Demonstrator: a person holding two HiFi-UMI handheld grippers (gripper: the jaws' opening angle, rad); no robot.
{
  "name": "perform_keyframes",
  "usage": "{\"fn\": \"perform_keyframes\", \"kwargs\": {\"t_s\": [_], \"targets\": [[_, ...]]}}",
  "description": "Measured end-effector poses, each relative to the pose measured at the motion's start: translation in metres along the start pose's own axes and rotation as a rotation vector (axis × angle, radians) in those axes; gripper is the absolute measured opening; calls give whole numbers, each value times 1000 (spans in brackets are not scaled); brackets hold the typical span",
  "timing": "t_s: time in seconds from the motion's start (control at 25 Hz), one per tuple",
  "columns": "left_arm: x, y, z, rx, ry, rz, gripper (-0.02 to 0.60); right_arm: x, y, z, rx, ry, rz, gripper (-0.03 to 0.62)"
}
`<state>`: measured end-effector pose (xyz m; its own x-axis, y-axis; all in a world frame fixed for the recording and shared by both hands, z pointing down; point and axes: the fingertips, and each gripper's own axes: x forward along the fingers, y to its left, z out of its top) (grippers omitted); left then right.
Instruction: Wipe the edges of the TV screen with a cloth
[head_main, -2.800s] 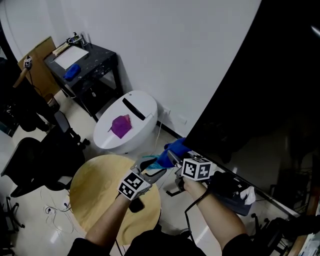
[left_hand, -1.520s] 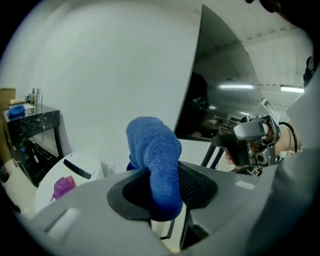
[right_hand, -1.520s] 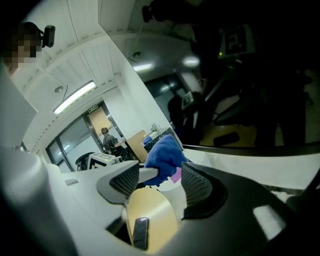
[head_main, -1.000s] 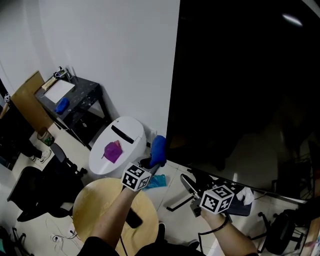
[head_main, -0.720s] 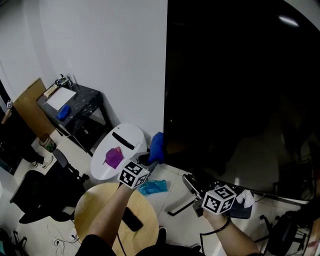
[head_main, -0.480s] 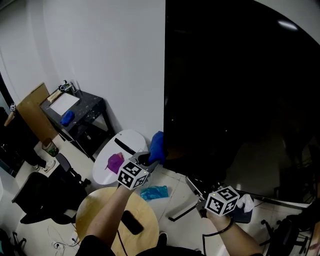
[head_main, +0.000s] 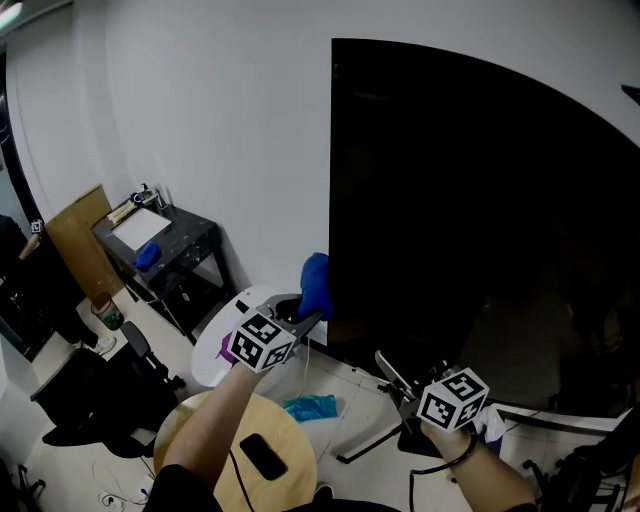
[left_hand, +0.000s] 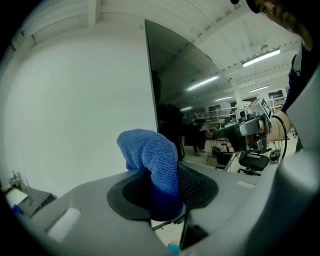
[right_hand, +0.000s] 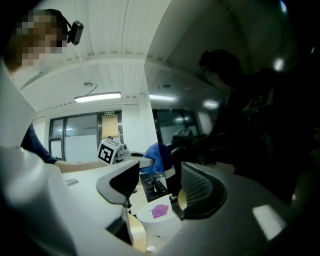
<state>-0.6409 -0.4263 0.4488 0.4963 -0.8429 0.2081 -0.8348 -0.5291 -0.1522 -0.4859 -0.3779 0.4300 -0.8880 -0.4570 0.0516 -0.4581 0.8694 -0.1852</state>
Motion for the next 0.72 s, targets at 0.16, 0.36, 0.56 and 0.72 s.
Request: {"fn": "perform_keyframes", "kwargs": {"t_s": [0.16, 0.36, 0.56, 0.72], "targets": [[-7, 5, 39, 56, -15, 7, 124, -6, 4, 29, -48, -24, 12, 270], [-15, 11, 80, 126, -15, 14, 124, -13, 10, 70, -85, -70, 17, 270], [-22, 18, 120, 181, -18, 30, 124, -16, 19, 109, -141, -100, 41, 270], [-26, 25, 153, 212, -35, 45, 124, -19, 29, 141, -188, -130, 51, 270]]}}
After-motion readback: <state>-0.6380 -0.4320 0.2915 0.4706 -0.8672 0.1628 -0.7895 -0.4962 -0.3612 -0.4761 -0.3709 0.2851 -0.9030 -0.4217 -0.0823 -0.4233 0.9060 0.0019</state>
